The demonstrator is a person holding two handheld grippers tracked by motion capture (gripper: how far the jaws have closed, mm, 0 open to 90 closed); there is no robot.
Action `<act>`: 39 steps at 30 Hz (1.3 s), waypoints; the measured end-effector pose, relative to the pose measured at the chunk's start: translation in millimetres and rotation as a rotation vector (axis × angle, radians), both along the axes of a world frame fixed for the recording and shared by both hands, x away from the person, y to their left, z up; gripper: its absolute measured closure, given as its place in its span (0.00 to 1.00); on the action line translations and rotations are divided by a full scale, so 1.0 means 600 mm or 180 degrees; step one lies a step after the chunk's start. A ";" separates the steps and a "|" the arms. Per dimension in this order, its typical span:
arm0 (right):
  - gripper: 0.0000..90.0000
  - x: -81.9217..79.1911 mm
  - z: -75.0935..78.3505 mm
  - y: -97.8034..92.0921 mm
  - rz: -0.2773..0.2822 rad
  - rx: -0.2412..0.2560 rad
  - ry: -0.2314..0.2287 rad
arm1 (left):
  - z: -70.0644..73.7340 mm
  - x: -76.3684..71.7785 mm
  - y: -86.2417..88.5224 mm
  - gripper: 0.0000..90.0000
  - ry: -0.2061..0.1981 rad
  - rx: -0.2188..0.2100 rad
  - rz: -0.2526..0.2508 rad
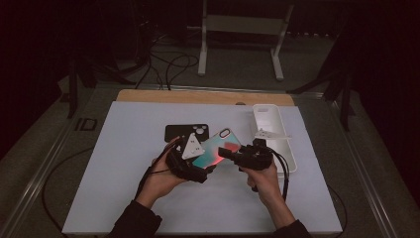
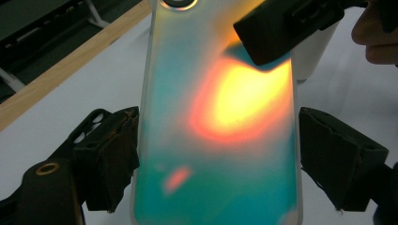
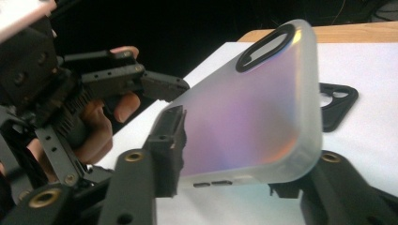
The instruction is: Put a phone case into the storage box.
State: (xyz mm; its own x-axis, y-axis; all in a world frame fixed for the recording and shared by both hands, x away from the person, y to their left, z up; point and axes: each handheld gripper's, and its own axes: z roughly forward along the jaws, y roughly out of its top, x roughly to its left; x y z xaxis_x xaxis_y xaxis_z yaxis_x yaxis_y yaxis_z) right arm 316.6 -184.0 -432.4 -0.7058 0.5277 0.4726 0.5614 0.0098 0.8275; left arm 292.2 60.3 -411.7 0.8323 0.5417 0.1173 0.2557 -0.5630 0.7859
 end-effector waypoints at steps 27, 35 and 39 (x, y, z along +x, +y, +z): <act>0.90 -0.008 0.015 0.009 0.0085 0.0048 -0.0141 | -0.026 0.007 0.022 0.23 0.0053 -0.0144 0.0330; 0.90 -0.007 0.017 0.003 0.0127 -0.0022 -0.0199 | -0.034 0.010 0.046 0.23 0.0210 -0.0335 0.0340; 0.90 -0.008 0.020 -0.001 0.0157 -0.0018 -0.0259 | -0.036 0.008 0.052 0.21 0.0251 -0.0451 0.0236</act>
State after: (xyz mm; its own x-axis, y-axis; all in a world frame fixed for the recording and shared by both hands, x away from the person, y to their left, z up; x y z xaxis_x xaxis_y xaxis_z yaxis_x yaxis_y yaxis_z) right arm 311.8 -184.8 -420.1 -0.7670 0.4938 0.4097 0.4910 0.0405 0.8702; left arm 296.7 91.3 -433.3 0.7931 0.6084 -0.0287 0.3565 -0.4255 0.8318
